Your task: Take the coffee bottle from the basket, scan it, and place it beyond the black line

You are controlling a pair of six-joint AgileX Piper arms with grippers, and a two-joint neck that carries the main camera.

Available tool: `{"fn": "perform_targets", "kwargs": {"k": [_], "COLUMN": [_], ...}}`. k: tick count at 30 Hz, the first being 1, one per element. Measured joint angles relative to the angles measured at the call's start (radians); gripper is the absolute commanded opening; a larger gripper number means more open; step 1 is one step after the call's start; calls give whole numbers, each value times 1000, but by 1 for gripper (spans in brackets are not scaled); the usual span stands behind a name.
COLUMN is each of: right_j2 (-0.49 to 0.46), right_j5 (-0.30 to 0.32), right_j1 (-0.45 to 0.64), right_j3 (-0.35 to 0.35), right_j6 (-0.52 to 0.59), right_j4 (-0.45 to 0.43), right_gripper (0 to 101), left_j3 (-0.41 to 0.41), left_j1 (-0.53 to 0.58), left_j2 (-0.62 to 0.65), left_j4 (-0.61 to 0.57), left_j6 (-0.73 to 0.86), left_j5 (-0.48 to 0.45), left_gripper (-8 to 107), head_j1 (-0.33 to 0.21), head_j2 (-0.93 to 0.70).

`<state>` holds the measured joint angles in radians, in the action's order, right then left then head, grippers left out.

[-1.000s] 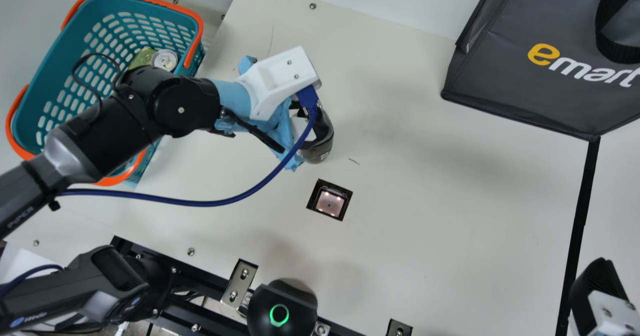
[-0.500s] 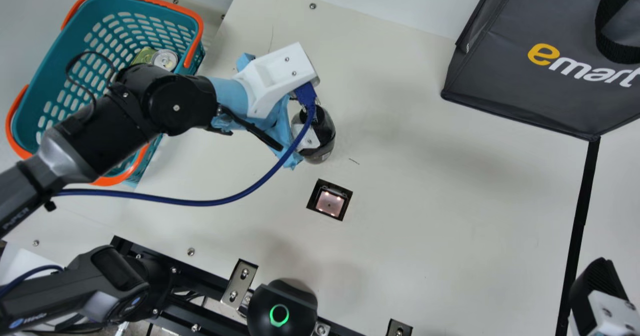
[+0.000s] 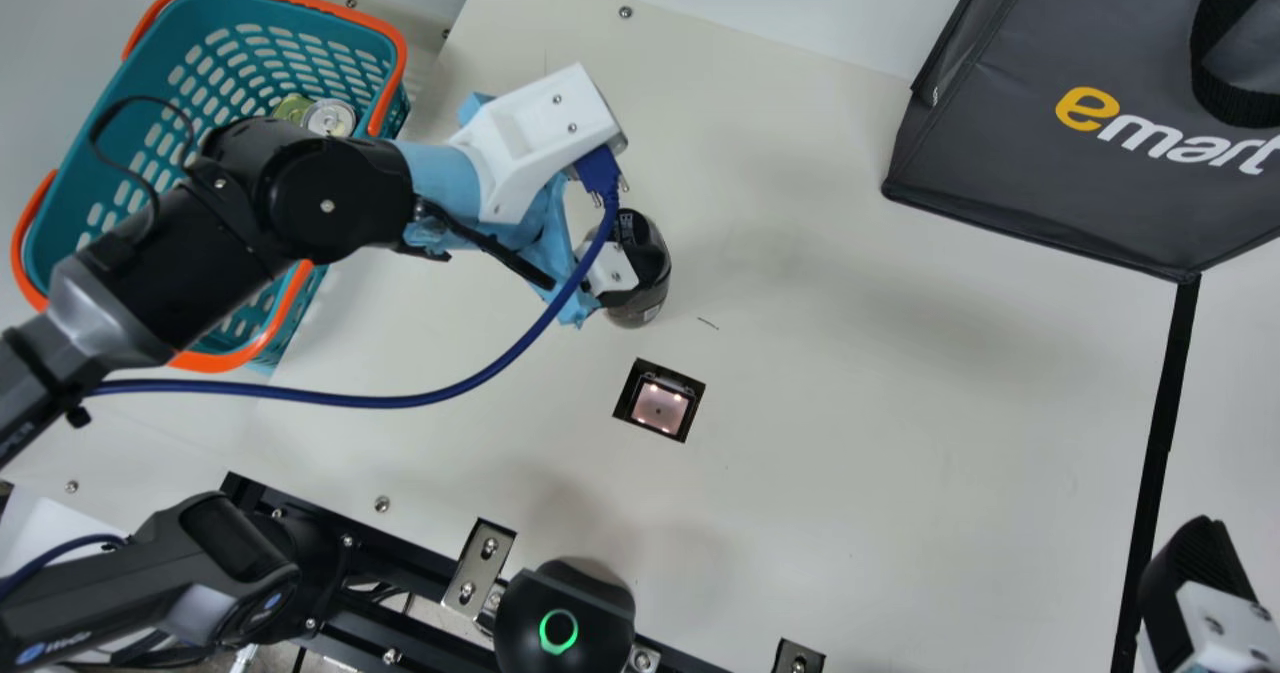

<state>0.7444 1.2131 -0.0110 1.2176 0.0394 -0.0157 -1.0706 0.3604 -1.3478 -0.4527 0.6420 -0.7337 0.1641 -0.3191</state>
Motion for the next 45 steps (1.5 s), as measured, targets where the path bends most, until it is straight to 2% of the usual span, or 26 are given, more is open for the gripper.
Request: {"fn": "perform_targets", "kwargs": {"k": [13, 28, 45], "right_j2": [0, 0, 0], "right_j5": [0, 0, 0], "right_j1": [0, 0, 0], "right_j3": [0, 0, 0], "right_j6": [0, 0, 0], "right_j4": [0, 0, 0], "right_gripper": [91, 91, 91], "left_j3": [3, 74, 160], "left_j1": [-39, -110, -263], "left_j2": [64, 176, 305], "left_j4": [64, 181, 176], "left_j6": [-147, -329, -306], "left_j5": [18, 68, 69], "left_gripper": [90, 90, 90], "head_j1": [0, 0, 0], "head_j2": [0, 0, 0]}}
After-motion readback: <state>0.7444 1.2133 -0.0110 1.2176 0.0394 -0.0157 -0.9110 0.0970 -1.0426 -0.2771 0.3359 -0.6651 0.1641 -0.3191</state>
